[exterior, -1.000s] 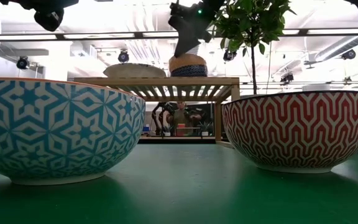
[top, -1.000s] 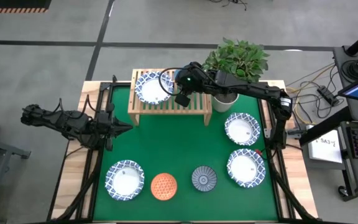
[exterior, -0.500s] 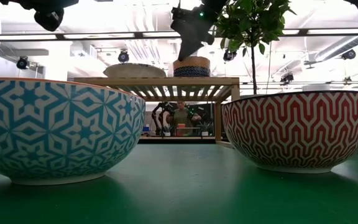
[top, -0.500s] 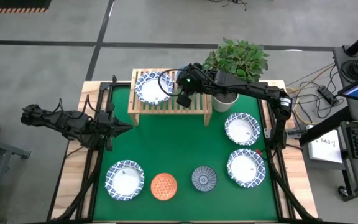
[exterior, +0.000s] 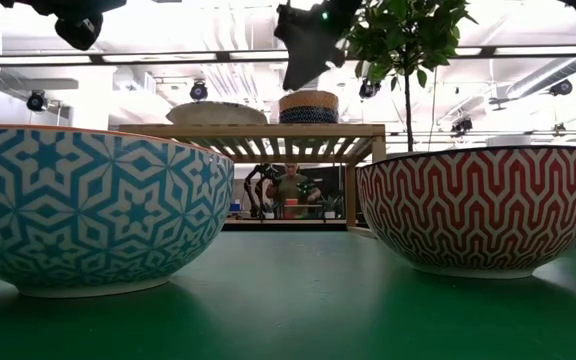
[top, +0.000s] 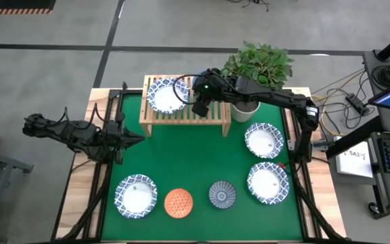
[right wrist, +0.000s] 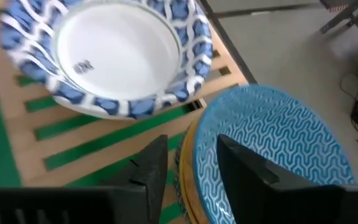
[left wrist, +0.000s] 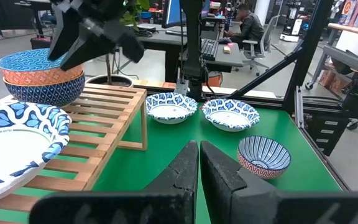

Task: Place and stack bowls onto a shelf
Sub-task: Stack the big white bowl on the big white bowl on the shelf

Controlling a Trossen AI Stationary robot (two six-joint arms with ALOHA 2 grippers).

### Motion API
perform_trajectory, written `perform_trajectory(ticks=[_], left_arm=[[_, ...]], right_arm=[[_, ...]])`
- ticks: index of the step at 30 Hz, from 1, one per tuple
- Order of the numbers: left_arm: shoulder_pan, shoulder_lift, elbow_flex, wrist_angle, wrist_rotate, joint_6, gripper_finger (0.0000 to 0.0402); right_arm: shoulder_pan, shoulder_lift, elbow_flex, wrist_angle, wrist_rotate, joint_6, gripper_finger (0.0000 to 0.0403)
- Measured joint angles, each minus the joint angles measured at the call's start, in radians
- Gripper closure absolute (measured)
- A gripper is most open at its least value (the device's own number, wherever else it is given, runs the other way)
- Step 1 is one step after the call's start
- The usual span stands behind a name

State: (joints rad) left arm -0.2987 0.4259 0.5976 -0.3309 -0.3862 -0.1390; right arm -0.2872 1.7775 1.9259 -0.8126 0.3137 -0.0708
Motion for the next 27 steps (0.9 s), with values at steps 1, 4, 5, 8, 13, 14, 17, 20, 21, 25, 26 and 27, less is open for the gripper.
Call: perform_trajectory(ticks=[1,4,5,8,13,14,17,20,21,25,26,27], left_arm=[[0.000,0.000,0.000,0.000,0.000,0.000,0.0402],[0.000,0.006,0.000,0.000,0.000,0.000,0.0402],[0.000,0.009,0.000,0.000,0.000,0.000,0.0402],[0.000,0.022,0.000,0.001,0.000,0.000,0.0402],[0.000,0.047,0.002,0.001,0.003,-0.007,0.0402],[0.000,0.055,0.006,0.001,0.010,-0.017,0.0402],[0.000,0.078,0.014,0.003,0.060,-0.073,0.0402],[-0.005,0.121,0.017,0.007,0.141,-0.142,0.0402],[-0.010,0.139,0.017,0.002,0.154,-0.169,0.0402],[-0.044,0.230,0.017,-0.011,0.191,-0.267,0.0402],[-0.056,0.255,0.017,-0.011,0.194,-0.297,0.0402],[-0.069,0.280,0.018,-0.013,0.196,-0.330,0.0402]], right_arm=[[0.008,-0.004,0.006,-0.001,-0.003,-0.001,0.0268],[0.049,-0.022,0.019,0.002,-0.007,-0.006,0.0262],[0.068,-0.029,0.020,0.001,-0.006,-0.009,0.0262],[0.129,-0.048,0.020,0.001,-0.007,-0.007,0.0265],[0.254,-0.068,0.020,-0.029,-0.009,0.011,0.0276],[0.283,-0.069,0.020,-0.045,-0.010,0.022,0.0278],[0.367,-0.070,0.017,-0.107,-0.010,0.058,0.0284],[0.452,-0.070,-0.007,-0.141,-0.010,0.103,0.0289],[0.481,-0.070,-0.018,-0.142,-0.010,0.114,0.0290],[0.596,-0.070,-0.067,-0.133,-0.009,0.159,0.0294],[0.620,-0.070,-0.082,-0.122,-0.008,0.168,0.0294],[0.644,-0.070,-0.096,-0.111,-0.008,0.179,0.0293]])
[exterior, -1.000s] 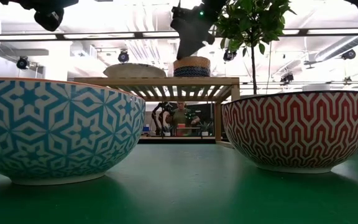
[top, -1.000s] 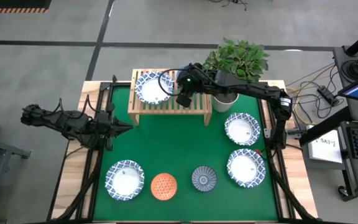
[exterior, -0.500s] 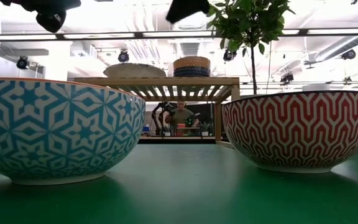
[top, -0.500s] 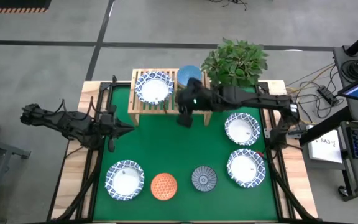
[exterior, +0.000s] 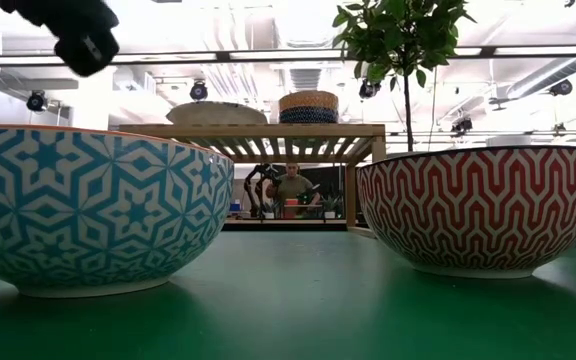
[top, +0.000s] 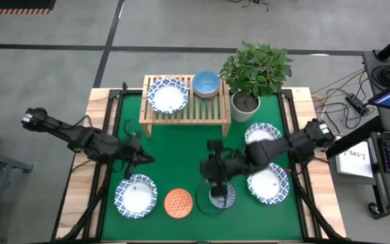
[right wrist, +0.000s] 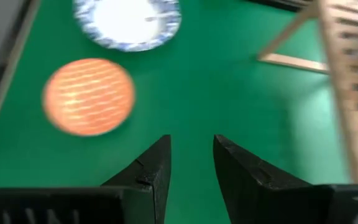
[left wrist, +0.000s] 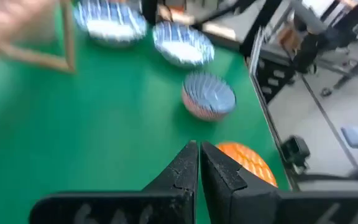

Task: Place and stack bowls onto a shelf
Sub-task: Stack the big white bowl on the big white bowl on the shelf

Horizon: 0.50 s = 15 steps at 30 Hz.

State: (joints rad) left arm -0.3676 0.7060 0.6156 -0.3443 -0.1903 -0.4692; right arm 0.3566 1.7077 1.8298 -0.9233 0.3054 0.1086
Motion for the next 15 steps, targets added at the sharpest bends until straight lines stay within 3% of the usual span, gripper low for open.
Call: perform_trajectory(ticks=[8,15], left_arm=[[-0.172,0.228,0.122,-0.083,0.000,-0.231,0.0402],[-0.327,0.444,0.321,-0.338,0.000,-0.356,0.0402]], right_arm=[[0.121,0.000,-0.113,0.095,0.010,0.043,0.0295],[0.154,-0.036,-0.264,0.258,0.010,0.022,0.0294]])
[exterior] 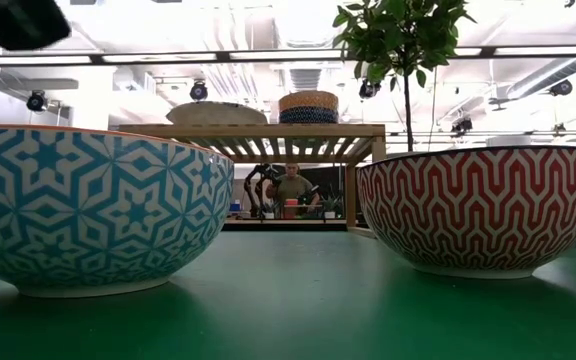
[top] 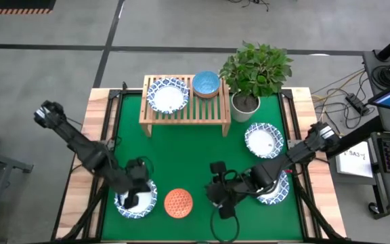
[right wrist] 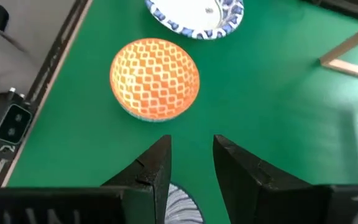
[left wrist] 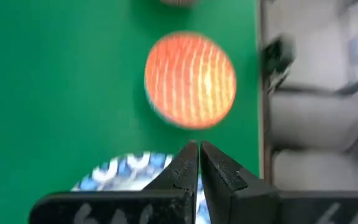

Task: Place and stack bowls onto a shelf
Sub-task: Stack the big white bowl on the big white bowl on the shelf

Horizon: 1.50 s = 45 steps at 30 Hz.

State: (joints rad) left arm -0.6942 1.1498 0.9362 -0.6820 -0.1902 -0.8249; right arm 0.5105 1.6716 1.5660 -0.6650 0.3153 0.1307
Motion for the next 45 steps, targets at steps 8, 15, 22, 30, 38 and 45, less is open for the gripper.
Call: perform_trajectory(ticks=[8,15,22,30,38,45], left_arm=[[-0.157,0.211,0.150,-0.163,-0.001,-0.010,0.0401],[-0.232,0.331,0.222,-0.180,0.025,-0.039,0.0371],[-0.281,0.452,0.281,-0.251,0.026,-0.163,0.0299],[-0.287,0.577,0.313,-0.279,0.028,-0.181,0.0250],[-0.287,0.616,0.296,-0.274,0.047,-0.182,0.0255],[-0.288,0.632,0.288,-0.249,0.053,-0.183,0.0265]], right_arm=[[0.000,-0.152,-0.293,0.318,0.001,-0.028,0.0305],[0.000,-0.284,-0.561,0.722,0.001,-0.085,0.0317],[0.000,-0.343,-0.721,0.981,0.001,-0.145,0.0324],[0.000,-0.350,-0.740,0.999,0.001,-0.159,0.0323],[0.000,-0.348,-0.738,0.998,0.001,-0.160,0.0323],[0.000,-0.348,-0.738,0.998,0.001,-0.159,0.0328]])
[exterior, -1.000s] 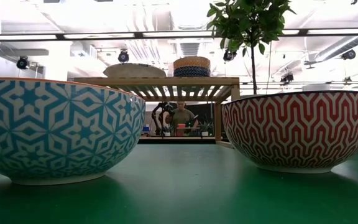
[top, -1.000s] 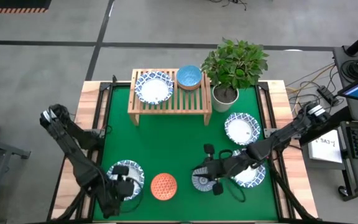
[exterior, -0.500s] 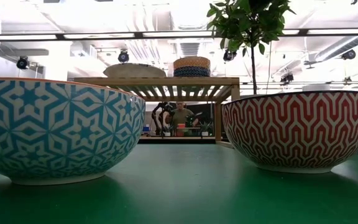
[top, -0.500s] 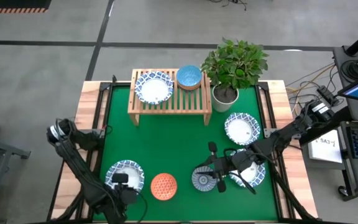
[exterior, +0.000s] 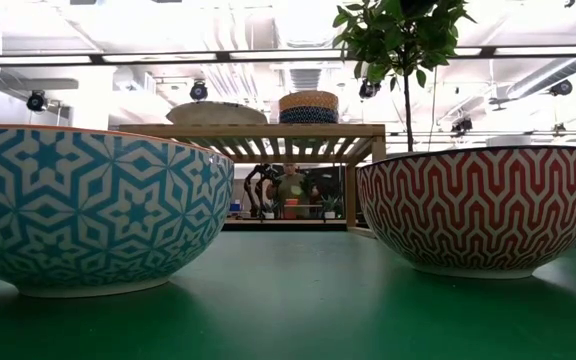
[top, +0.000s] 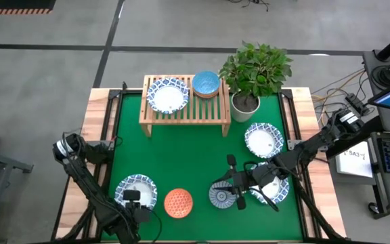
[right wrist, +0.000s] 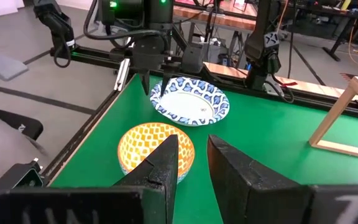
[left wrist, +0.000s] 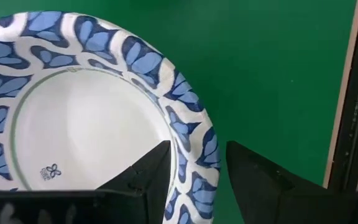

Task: Place and stack bowls onto a shelf
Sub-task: Stack the big white bowl on the big white bowl on the shelf

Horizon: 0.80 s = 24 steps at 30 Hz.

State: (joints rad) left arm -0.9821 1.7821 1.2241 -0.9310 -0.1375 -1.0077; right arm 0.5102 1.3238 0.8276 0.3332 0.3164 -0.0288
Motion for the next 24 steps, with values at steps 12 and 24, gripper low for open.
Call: perform_trajectory(ticks=[12,24], left_arm=[[0.000,0.001,-0.044,0.071,0.000,0.018,0.0305],[-0.001,0.001,-0.037,0.050,-0.002,0.080,0.0395]], right_arm=[[0.000,0.000,0.000,-0.006,0.000,0.002,0.0329],[0.000,0.000,0.000,-0.014,0.000,0.003,0.0330]])
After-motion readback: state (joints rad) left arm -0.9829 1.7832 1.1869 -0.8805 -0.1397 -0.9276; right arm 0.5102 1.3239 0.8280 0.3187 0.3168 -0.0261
